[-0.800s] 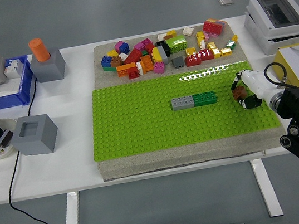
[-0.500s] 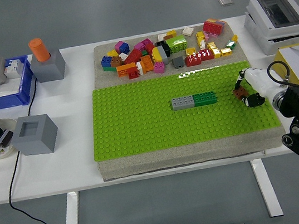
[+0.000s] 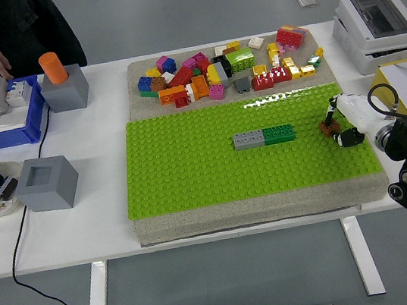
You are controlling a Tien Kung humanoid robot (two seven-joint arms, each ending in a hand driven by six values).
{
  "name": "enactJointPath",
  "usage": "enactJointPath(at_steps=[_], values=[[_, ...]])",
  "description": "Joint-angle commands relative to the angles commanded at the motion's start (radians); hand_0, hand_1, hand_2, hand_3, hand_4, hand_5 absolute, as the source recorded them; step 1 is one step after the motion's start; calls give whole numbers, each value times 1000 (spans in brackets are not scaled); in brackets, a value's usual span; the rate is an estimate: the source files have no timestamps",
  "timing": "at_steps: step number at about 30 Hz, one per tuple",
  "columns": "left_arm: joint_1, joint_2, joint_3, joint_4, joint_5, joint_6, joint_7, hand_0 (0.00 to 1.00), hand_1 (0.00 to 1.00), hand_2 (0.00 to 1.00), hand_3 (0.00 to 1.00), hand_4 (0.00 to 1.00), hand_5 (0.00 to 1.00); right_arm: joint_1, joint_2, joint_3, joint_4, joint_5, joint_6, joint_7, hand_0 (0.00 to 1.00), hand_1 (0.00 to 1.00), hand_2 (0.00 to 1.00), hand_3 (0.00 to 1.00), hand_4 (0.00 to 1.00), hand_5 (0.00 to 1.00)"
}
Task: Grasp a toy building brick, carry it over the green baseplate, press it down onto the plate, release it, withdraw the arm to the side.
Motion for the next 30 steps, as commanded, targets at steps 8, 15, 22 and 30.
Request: enactJointPath(at_steps=[8, 15, 22, 30], values=[[0, 1, -1, 0, 2, 0, 0, 656, 639, 633, 639, 703, 234, -5, -13, 5, 7, 9, 1, 3, 789, 849, 897, 508, 656, 2], [-2, 1, -3, 0, 4, 0, -1, 656, 639, 633, 639, 702, 233, -10, -18, 17, 13, 17, -3, 9, 789, 849, 898, 560, 620, 2], [-1, 1, -3, 0, 4, 0, -1, 656, 638, 633, 637, 701, 231, -15, -22, 27, 18, 25, -9, 15, 789, 849, 899, 597, 549, 2], [-1, 1, -2, 0, 2, 0, 0, 656, 638, 633, 637, 702, 230, -21, -24, 30, 15, 32, -7, 15, 789, 849, 898, 620, 474, 36]])
